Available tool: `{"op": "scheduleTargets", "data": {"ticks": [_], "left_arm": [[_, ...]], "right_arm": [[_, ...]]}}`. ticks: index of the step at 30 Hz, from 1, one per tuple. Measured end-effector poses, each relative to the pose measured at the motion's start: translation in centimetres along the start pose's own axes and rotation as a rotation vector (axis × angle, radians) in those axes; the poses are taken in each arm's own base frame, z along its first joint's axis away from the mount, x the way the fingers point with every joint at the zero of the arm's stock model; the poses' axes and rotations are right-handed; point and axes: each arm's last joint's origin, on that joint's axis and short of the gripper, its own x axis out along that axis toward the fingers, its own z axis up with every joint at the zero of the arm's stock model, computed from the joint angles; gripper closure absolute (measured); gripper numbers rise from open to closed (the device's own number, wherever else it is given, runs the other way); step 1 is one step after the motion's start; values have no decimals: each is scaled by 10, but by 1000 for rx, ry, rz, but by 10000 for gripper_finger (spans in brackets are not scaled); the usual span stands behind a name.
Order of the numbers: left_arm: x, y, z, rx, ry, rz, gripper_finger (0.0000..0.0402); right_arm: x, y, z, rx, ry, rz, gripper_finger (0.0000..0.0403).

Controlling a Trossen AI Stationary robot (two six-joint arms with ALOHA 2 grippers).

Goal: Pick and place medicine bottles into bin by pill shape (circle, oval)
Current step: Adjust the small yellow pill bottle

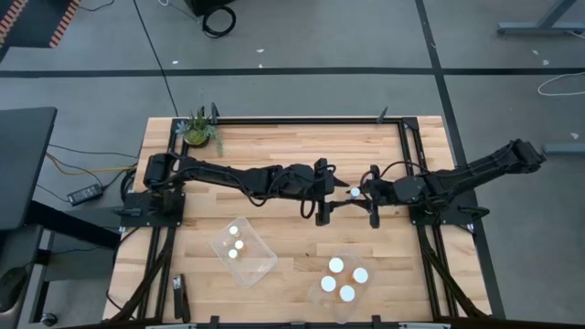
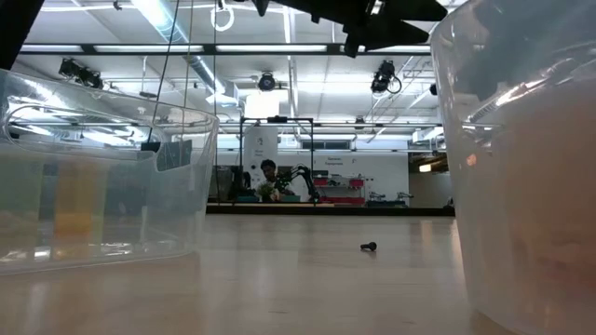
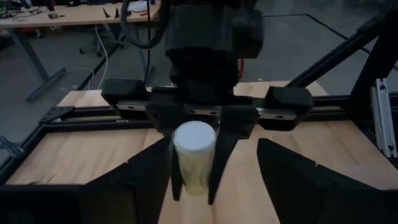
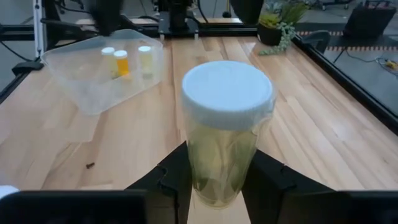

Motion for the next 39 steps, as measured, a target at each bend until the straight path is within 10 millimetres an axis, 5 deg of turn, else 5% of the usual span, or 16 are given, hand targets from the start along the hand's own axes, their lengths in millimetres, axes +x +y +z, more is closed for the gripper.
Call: {"op": "scheduleTargets", "data": {"ticks": [9,39], "left_arm": [[2,2,1,5,-29,6,117],[-1,5,-27,21,257,3,152]], "right_arm": [[7,1,-3,0,28,21,284],[59,9,21,-25,215,23,282]]}}
